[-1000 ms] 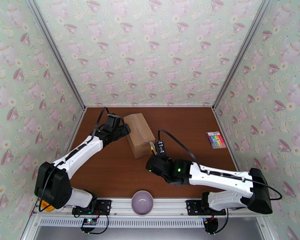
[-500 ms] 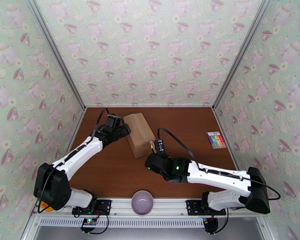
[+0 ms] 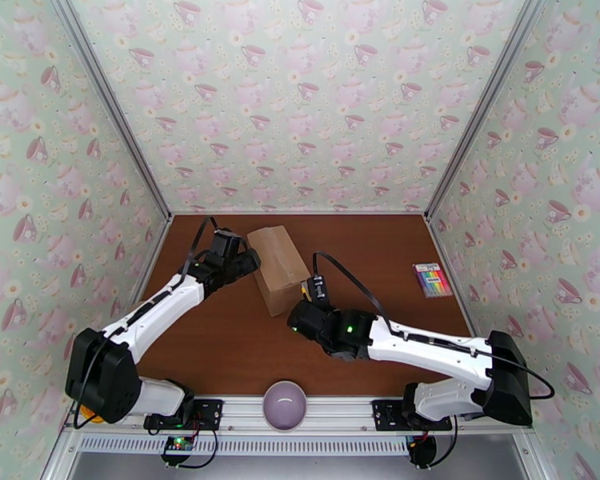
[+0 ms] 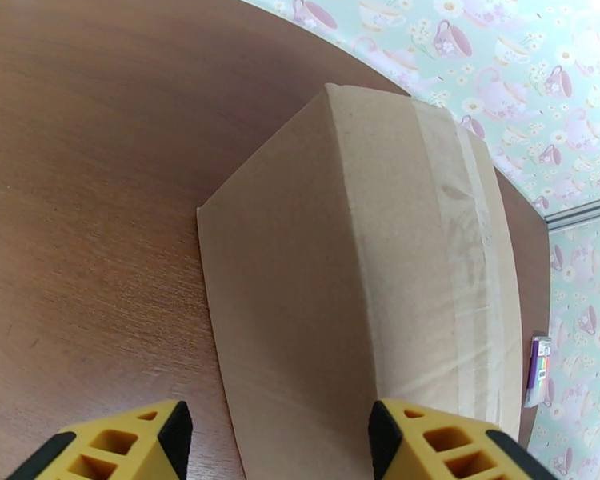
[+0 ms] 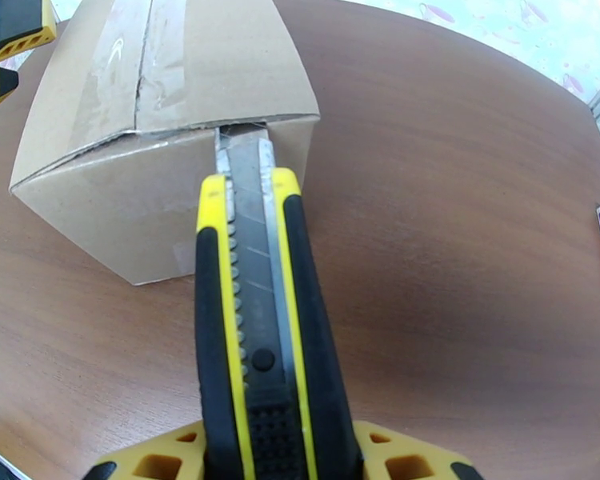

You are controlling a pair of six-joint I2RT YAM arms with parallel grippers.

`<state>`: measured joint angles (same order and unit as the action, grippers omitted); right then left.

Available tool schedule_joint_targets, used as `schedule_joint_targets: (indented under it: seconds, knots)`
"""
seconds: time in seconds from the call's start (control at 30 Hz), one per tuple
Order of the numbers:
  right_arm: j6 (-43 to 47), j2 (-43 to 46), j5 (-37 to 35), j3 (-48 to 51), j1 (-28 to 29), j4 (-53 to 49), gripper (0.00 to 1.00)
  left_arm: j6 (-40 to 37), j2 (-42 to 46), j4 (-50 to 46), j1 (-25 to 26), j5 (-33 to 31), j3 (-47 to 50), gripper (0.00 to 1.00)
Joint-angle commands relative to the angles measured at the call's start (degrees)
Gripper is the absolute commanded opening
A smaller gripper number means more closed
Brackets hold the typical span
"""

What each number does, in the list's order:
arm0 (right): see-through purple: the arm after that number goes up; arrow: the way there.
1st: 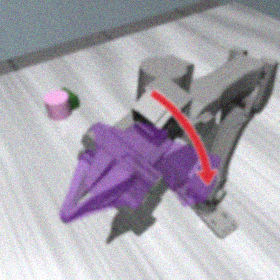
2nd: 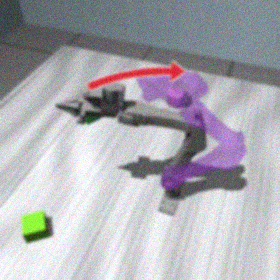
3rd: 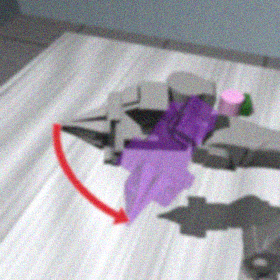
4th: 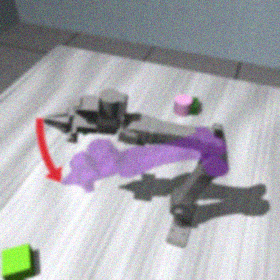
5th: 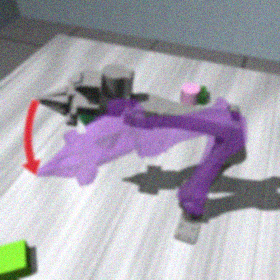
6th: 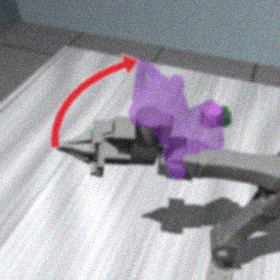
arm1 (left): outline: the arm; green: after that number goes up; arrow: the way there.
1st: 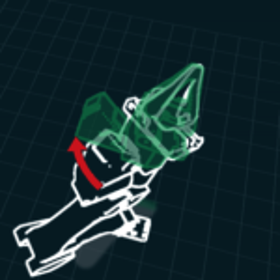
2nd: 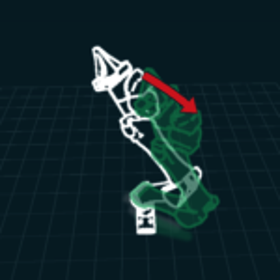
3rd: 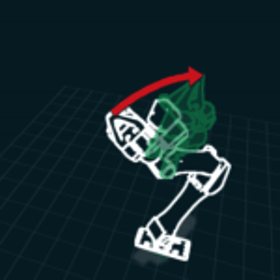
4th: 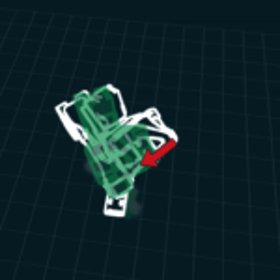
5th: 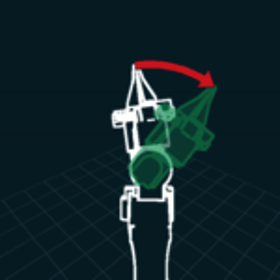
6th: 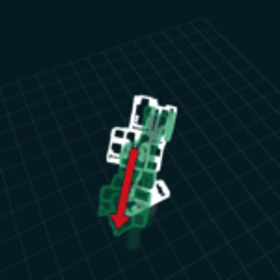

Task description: Unpack the express box

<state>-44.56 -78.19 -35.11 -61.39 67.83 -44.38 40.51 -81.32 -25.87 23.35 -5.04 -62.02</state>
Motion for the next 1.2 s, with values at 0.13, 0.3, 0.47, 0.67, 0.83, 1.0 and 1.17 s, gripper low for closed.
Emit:
schedule_joint_targets:
  seconds: [0.13,0.3,0.47,0.67,0.83,1.0,1.17]
  knots:
    - [2.43,-1.42,1.83,-2.33,-0.62,1.65,0.00,0.72,4.95,-2.79,-0.02,0.71,1.28,0.65]
    - [2.68,-1.85,2.59,-2.37,-1.45,2.49,0.00,0.98,8.27,-6.41,-0.24,0.73,2.30,0.65]
    - [3.07,-2.34,3.12,-2.45,-1.70,2.98,0.00,3.72,12.51,-8.33,-0.21,2.18,7.77,0.60]
    - [3.84,-2.23,3.82,-2.58,-1.74,3.46,0.00,8.33,16.92,-7.16,0.72,4.03,15.67,0.59]
    - [4.37,-2.31,4.50,-2.88,-1.74,3.87,0.00,10.51,15.86,-4.30,4.31,4.67,17.31,0.59]
    - [4.92,-2.24,5.44,-3.44,-1.74,4.04,0.00,12.16,13.74,-1.99,6.95,4.43,17.63,0.59]
    - [5.31,-2.38,6.37,-3.66,-1.63,4.57,0.00,12.57,12.69,-0.35,7.71,4.34,17.60,0.59]
